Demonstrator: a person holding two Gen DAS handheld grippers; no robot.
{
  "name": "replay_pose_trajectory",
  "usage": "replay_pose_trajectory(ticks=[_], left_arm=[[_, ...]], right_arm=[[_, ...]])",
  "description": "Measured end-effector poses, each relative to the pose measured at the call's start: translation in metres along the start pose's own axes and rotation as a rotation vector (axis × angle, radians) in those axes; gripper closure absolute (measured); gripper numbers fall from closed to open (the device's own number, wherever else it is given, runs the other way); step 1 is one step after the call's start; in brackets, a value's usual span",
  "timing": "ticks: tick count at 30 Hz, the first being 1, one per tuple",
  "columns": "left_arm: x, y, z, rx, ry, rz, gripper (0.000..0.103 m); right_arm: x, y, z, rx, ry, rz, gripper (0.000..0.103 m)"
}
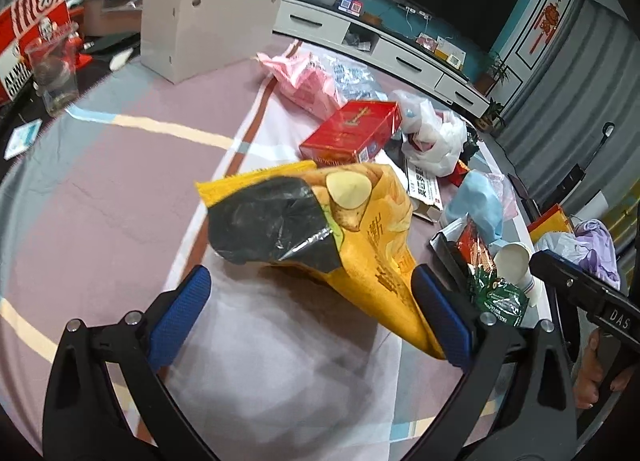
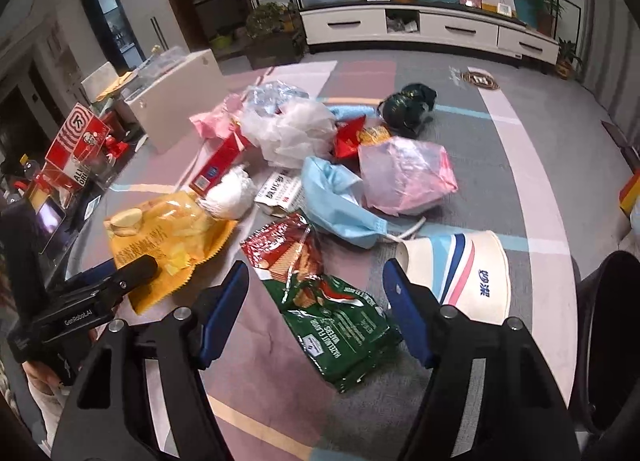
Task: Collect trash
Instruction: 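Grasp the yellow chip bag with the left tool while the right tool approaches the green wafer bag, then grasp the green wafer bag with the right tool and lift it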
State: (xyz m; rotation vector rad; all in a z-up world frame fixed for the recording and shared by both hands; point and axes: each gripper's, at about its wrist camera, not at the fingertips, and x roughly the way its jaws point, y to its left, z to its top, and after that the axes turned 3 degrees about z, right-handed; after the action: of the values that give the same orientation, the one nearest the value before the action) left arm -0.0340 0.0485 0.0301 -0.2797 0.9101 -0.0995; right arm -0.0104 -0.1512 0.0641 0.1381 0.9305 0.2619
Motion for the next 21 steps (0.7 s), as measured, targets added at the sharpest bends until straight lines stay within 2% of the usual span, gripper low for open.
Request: replay_pose_trajectory(ticks=[5,6,7,8,12,15,16,18,19,21], left_arm=[[0.013,0.001,-0.002,-0.033,0.025,-0.056,0.015],[0.014,0.001,-0.003,-0.038,0.025,-0.065,0.02],[0.014,0.001,-0.004,-0.047,0.026,-0.085,0.029],[0.015,0.001,-0.005,-0.055,0.025,-0.104,0.033],[0.014,0.001,-0.005,-0.086,0.032,-0.184,0.076],[0.014,-0.002,-0.007,-0.076,0.03,-0.162,0.086],[0.012,-0.004,-0.008,-0.068,0.027,-0.158,0.086],[0.005,-0.007,-0.008,-0.058,0.009,-0.154,0.087],[0.001,-0.009,-0.007,-0.052,-0.002,-0.153,0.087],[-0.008,-0.012,-0.007,-0.042,-0.025,-0.157,0.087]], right_arm=[[0.015,0.001,-0.006,-0.03,0.047,-0.003,0.033],[0.02,0.002,-0.007,-0.035,0.06,-0.011,0.033],[0.024,0.002,-0.008,-0.038,0.07,-0.009,0.033],[0.029,0.003,-0.008,-0.041,0.081,-0.003,0.033],[0.046,0.008,-0.006,-0.082,0.115,-0.024,0.033],[0.058,0.009,-0.007,-0.089,0.14,-0.029,0.033],[0.062,0.009,-0.007,-0.091,0.145,-0.029,0.035],[0.063,0.01,-0.008,-0.104,0.142,-0.031,0.041],[0.063,0.011,-0.009,-0.107,0.146,-0.027,0.052],[0.061,0.01,-0.009,-0.099,0.152,-0.009,0.056]])
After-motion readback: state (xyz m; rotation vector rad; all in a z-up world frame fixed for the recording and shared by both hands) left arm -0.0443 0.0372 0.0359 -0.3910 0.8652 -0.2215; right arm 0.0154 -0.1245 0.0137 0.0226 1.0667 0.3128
